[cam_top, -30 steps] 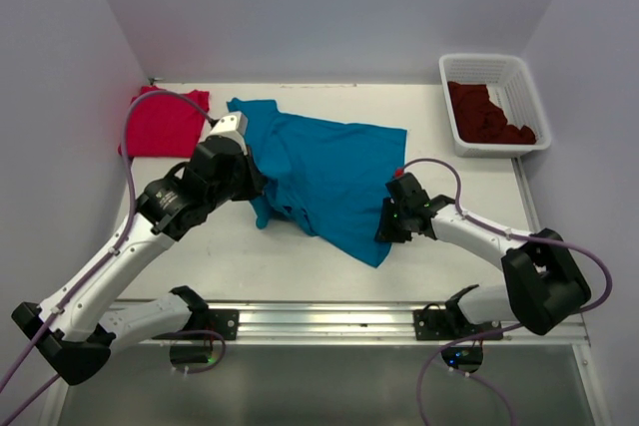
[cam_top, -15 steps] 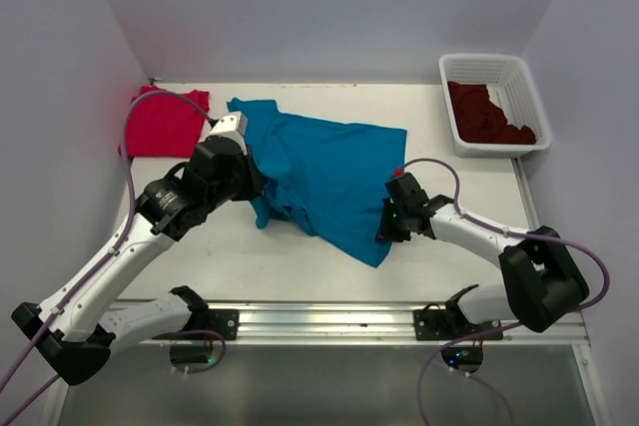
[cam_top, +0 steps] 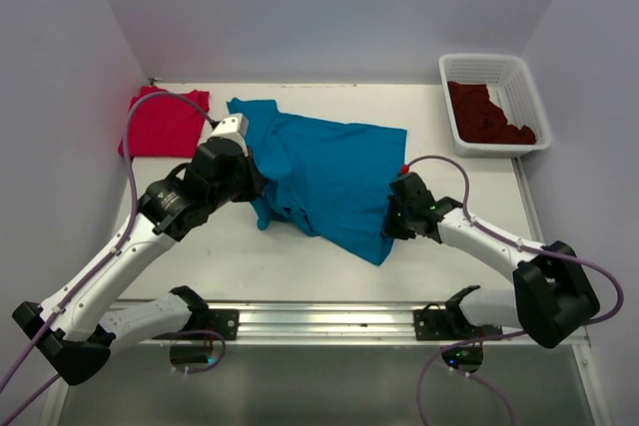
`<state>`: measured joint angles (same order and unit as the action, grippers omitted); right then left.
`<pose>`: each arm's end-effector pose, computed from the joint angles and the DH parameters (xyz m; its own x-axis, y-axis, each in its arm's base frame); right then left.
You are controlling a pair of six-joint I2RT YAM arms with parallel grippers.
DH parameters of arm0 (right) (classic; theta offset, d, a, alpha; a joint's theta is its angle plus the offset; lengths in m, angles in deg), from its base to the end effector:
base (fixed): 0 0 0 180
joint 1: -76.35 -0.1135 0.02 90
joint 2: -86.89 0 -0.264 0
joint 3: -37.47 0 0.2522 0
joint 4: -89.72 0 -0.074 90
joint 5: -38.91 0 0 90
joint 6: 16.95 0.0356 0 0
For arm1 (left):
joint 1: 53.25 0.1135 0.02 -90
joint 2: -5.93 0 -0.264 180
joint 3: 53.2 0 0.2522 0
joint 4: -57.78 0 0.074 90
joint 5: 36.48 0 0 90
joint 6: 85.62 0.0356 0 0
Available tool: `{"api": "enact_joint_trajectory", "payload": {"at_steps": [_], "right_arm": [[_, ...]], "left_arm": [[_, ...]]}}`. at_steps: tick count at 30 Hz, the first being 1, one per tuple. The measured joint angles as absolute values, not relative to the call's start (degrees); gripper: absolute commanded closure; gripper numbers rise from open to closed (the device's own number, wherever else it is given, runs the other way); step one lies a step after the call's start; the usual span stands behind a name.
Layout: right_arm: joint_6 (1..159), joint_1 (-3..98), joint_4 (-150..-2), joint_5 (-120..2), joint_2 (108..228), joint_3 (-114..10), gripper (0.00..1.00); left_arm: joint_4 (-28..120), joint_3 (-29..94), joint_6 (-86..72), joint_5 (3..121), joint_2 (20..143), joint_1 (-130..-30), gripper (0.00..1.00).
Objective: Fold and stack the t-shirts
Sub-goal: Flatten the tshirt out
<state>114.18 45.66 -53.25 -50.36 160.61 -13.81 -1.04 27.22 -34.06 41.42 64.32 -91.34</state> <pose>0.2021 0.1194 0.1762 -0.8900 0.2366 -0.3898 0.1070 0.9393 0.3259 0.1640 -0.1191 0.3678 -0.6621 -0.2534 -0.7053 0.0759 0.9136 -0.3995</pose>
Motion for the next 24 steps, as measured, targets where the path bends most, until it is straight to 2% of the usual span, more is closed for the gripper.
{"api": "enact_joint_trajectory", "payload": {"at_steps": [11,24], "right_arm": [[114.11,45.61,-46.19,-37.38,160.69,-20.82,1.0],[115.49,45.61,-44.33,-23.26,172.76,-28.14,1.0]], "left_arm": [[-1.02,27.2,-34.06,41.53,64.15,-91.34,1.0],[-1.09,27.2,-34.06,41.42,63.21,-91.34,1.0]]}}
